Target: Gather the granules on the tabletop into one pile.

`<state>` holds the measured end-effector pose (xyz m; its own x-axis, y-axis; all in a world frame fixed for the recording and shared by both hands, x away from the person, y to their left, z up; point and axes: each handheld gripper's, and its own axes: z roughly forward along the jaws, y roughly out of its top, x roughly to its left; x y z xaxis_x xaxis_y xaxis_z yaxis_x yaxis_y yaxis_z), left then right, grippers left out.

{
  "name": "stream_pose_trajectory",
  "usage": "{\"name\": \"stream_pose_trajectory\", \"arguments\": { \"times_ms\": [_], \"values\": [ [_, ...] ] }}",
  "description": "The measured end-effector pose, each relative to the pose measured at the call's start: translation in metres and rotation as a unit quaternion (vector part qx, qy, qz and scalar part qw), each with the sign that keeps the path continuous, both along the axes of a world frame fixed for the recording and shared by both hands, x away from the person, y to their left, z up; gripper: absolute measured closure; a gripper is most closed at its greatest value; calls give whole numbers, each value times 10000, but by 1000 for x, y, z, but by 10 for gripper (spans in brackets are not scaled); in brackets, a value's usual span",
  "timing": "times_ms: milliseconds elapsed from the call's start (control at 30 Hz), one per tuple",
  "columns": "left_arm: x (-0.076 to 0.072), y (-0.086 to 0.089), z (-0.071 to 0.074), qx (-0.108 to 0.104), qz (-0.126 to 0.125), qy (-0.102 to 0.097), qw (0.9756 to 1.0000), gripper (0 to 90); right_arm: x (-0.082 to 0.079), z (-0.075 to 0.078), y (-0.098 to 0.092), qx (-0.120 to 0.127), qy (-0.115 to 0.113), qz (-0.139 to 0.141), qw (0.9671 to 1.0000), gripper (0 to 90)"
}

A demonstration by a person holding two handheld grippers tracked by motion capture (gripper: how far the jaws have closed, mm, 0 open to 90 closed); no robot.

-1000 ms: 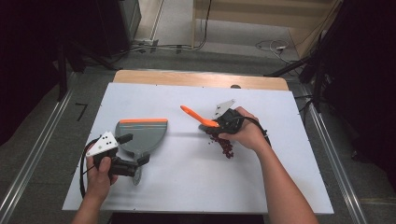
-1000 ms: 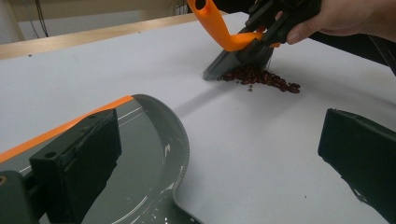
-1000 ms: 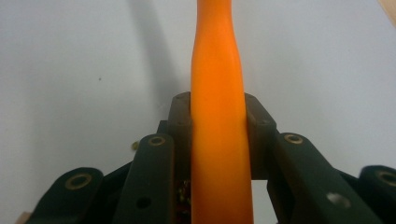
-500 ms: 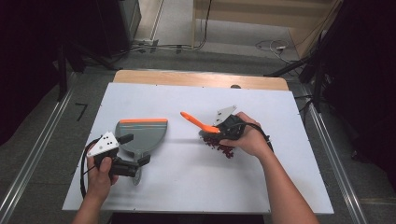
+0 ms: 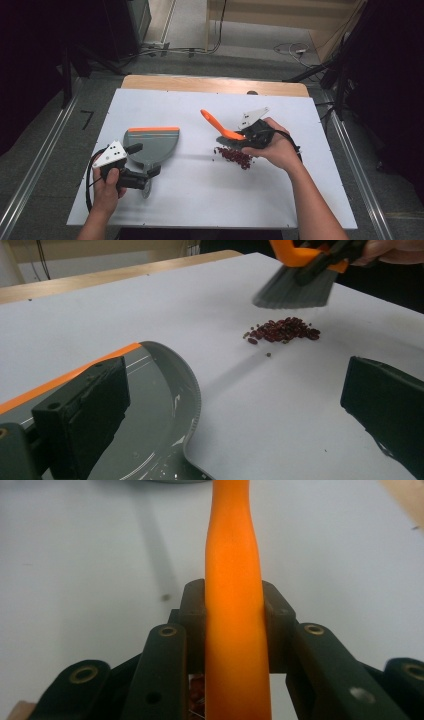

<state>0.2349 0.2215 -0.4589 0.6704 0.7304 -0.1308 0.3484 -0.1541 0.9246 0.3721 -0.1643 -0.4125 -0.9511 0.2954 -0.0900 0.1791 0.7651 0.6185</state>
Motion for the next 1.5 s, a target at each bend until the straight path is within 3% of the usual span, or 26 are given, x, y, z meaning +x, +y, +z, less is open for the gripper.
{"name": "stream_pose_trajectory", "arguments": {
  "times_ms": [67, 100, 300, 433, 633, 767, 900, 1067, 1133, 1167, 1267, 1367, 1467, 1500],
  "values": [
    [0, -1, 0, -8, -12, -7, 10000, 0, -8, 0, 0, -48, 372, 72, 9993, 683],
    [0, -1, 0, -15, -13, -1, 10000, 0, -13, -7, 0, -100, 632, 247, 9976, 682],
    [0, -3, 0, 27, -27, 8, 10000, 0, -16, -33, 4, -51, 1018, 525, 9934, 683],
    [0, -4, -1, 45, -26, 11, 10000, 0, -10, -42, 7, -78, 960, 587, 9936, 683],
    [1, -3, -2, 64, -32, 26, 10000, 0, 3, -43, 1, 25, 803, 375, 9961, 684],
    [1, -3, -1, 58, -31, 18, 10000, 0, 4, -39, 2, -62, 574, 382, 9976, 683],
    [1, -2, -1, 37, -29, 17, 10000, 0, 1, -30, 4, 61, 549, 303, 9980, 683],
    [1, -3, -1, 32, -19, 23, 10000, 0, -9, -16, 18, 214, 561, -72, 9982, 682],
    [1, -3, -1, 37, -30, 19, 10000, 0, -10, -12, 29, 421, 1057, -555, 9920, 682],
    [1, -4, -1, 50, -30, 28, 10000, 0, -11, -13, 35, 530, 1197, -754, 9885, 682],
    [1, -4, -1, 68, -52, 17, 10000, 0, -11, -19, 57, 613, 1350, -1228, 9813, 682],
    [1, -4, -1, 92, -53, 19, 9999, 0, -7, -33, 76, 656, 1628, -1595, 9715, 682],
    [0, -3, -1, 79, -44, 30, 10000, 0, 1, -46, 83, 552, 1675, -2078, 9621, 682],
    [0, -3, -1, 72, -45, 17, 10000, 0, 4, -47, 81, 583, 1679, -2263, 9577, 682]
  ]
}}
